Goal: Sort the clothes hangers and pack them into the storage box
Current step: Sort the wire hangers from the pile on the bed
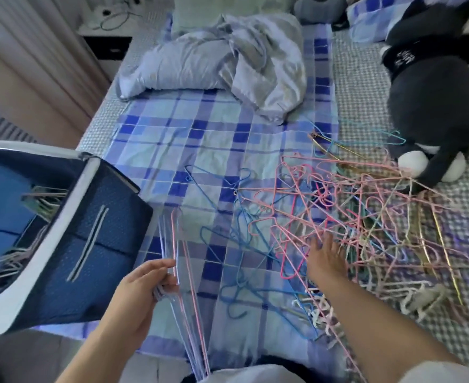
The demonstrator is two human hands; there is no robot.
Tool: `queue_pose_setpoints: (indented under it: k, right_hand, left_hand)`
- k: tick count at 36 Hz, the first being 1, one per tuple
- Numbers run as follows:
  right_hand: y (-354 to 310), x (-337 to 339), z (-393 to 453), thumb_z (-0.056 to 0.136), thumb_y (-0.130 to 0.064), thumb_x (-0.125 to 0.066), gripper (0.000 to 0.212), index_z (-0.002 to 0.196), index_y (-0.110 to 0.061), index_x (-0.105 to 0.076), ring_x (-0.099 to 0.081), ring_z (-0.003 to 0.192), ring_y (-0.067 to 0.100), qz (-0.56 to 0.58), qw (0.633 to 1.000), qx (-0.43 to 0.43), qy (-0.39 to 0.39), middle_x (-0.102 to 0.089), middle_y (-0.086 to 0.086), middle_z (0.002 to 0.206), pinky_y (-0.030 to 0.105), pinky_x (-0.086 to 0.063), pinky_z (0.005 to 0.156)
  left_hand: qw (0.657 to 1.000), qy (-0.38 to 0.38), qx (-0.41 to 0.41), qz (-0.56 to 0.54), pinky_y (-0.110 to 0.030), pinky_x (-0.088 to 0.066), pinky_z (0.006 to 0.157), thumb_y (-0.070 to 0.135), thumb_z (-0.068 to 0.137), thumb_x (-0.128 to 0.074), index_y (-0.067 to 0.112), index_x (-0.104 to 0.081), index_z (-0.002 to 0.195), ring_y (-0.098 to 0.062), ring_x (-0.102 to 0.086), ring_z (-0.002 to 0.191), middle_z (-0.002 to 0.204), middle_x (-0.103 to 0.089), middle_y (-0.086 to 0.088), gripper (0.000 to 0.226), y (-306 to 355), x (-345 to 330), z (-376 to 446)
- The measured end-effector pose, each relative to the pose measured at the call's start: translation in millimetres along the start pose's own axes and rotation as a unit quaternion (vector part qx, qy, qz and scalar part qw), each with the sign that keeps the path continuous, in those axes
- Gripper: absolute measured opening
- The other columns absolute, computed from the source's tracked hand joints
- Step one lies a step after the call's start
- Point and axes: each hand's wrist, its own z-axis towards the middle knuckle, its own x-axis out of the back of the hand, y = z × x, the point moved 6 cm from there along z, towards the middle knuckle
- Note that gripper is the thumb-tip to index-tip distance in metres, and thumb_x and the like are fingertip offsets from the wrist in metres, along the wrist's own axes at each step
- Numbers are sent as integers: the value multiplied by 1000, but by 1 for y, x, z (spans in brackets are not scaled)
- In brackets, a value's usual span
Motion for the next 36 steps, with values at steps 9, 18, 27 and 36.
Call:
queue_pose_setpoints:
  k: [9, 18, 27, 36]
  right_hand:
    - [-14, 57, -25, 92, -47, -56, 55, 137, -15, -48, -35, 123, 31, 21, 989, 59, 134, -43, 13, 138, 41, -34, 106]
    - [-19, 177, -120, 99, -33, -59, 23, 110, -16, -70, -55, 111, 16, 418, 873, 109, 227, -41, -3, 136, 29, -43, 89]
    - [-23, 276, -178, 102, -30, -54, 23, 96, -16, -71, -69, 91, 36, 502, 838, 183, 107, -68, 12, 100, 45, -62, 64]
    - [2, 291, -197, 102, -25, -56, 16, 104, -21, -71, -72, 64, 35, 391, 893, 220, 39, -73, 8, 84, 50, -59, 59]
  left_hand:
    - [1000, -5, 3, -2, -23, -55, 54, -9, 98, -45, -4, -68, 100, -21, -59, 58, 69, -62, -14, 24, 5, 19, 16]
    - [996, -57, -52, 32, -23, -50, 58, -8, 99, -44, -4, -66, 104, -21, -54, 59, 71, -57, -14, 23, 52, 4, 48]
    - [981, -123, -93, 115, -25, -55, 55, -10, 100, -45, -8, -62, 116, -21, -61, 48, 72, -62, -21, 24, 120, -20, 75]
    - [969, -175, -123, 122, -32, -59, 57, -6, 102, -45, -4, -59, 122, -22, -66, 52, 69, -71, -16, 25, 175, -1, 89]
